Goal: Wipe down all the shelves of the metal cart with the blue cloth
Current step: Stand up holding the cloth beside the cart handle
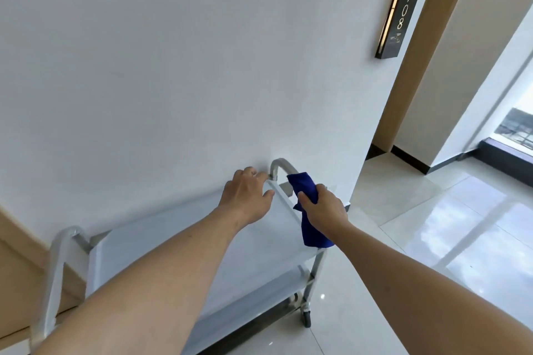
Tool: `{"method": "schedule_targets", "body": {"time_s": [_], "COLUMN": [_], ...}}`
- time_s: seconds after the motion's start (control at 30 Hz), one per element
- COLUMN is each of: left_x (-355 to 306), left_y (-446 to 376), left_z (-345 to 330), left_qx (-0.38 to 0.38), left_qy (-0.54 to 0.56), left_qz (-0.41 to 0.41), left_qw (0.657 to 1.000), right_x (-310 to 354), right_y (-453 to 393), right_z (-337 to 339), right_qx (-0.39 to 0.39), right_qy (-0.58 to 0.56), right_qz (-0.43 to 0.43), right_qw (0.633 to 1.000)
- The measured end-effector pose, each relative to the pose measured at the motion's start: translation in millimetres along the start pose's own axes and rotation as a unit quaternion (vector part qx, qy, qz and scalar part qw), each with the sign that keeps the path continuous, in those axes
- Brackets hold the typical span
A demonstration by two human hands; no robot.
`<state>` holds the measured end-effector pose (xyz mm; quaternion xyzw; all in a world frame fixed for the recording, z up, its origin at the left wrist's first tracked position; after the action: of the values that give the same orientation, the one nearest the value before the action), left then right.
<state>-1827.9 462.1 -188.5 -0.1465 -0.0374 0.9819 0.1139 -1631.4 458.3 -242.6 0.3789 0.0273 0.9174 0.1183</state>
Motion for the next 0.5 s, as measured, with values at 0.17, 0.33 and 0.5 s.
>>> {"method": "schedule_targets", "body": {"time_s": [0.17,0.33,0.5], "left_x": [22.5,42.8,57.4], "left_y": [-25.3,-50.4,-86.2], "left_z": [3.9,-16.3,-42.2], "left_qx": [-0.007,0.008,0.009], "left_qy": [0.003,0.004,0.010], "left_qz": [-0.002,0.018,0.048], "left_qw": [1.000,1.000,0.999], "right_x": [13.1,-3.2,-14.8], "right_y": [-35.3,-81.7,-136.7], "right_z": [6.7,19.6,23.0], "right_qx": [-0.028,-0.082,-0.160], "right_qy": [0.002,0.037,0.165], "right_qz": [-0.004,-0.039,-0.034], "right_qw": [1.000,0.995,0.973]}}
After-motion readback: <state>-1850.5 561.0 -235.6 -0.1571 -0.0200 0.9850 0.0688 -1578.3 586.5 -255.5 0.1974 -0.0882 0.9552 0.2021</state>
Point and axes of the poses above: each hand's wrist, its own y-axis away from the middle knuckle, its own z-axis out of the back of the hand, x = y × z, the point moved 10 cm from there along -y, towards the middle knuckle, and after that the axes turned 6 degrees about -z, right-handed, at the moved point
